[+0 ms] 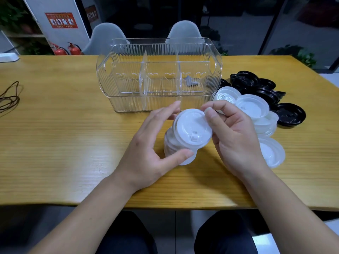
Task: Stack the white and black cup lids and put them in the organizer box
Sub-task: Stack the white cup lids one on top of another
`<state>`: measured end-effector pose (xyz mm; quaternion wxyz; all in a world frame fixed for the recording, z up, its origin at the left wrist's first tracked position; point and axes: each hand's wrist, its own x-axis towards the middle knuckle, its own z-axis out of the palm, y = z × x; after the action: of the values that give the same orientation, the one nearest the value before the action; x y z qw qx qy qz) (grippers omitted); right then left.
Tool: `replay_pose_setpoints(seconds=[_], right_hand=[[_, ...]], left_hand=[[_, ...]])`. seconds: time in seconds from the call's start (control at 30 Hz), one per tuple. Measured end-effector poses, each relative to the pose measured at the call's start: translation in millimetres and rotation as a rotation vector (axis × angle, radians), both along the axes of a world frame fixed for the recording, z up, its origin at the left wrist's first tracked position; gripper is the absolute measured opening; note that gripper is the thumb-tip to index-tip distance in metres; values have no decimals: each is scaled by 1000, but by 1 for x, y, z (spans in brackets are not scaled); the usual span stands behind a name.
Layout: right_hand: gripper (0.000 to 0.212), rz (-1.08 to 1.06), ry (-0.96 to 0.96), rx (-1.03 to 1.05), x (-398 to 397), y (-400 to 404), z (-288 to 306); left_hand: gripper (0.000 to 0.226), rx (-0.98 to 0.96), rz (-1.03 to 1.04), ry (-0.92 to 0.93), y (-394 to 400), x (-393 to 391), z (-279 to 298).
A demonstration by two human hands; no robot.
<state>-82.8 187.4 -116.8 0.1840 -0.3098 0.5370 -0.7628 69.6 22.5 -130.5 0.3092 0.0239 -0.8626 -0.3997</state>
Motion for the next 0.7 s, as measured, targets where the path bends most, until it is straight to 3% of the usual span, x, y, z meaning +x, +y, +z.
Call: replay_pose_setpoints(seconds=[0.17,0.27,0.4,0.53,0.7], right_hand=[[27,24,94,23,4,3,1],[28,6,249,104,8,4,2],[63,-49,573,238,10,7,-2],[88,-16,630,260,15,6,-2],[85,-12,642,277,18,6,0]], left_hand=[[86,-69,-11,31,3,1,0],[86,-100,42,89,1,1,0],[82,-155,184,178,-3,0,-1],[81,-199,223,193,-6,-3,-5],[75,-234,213,147,-5,-4,-6]])
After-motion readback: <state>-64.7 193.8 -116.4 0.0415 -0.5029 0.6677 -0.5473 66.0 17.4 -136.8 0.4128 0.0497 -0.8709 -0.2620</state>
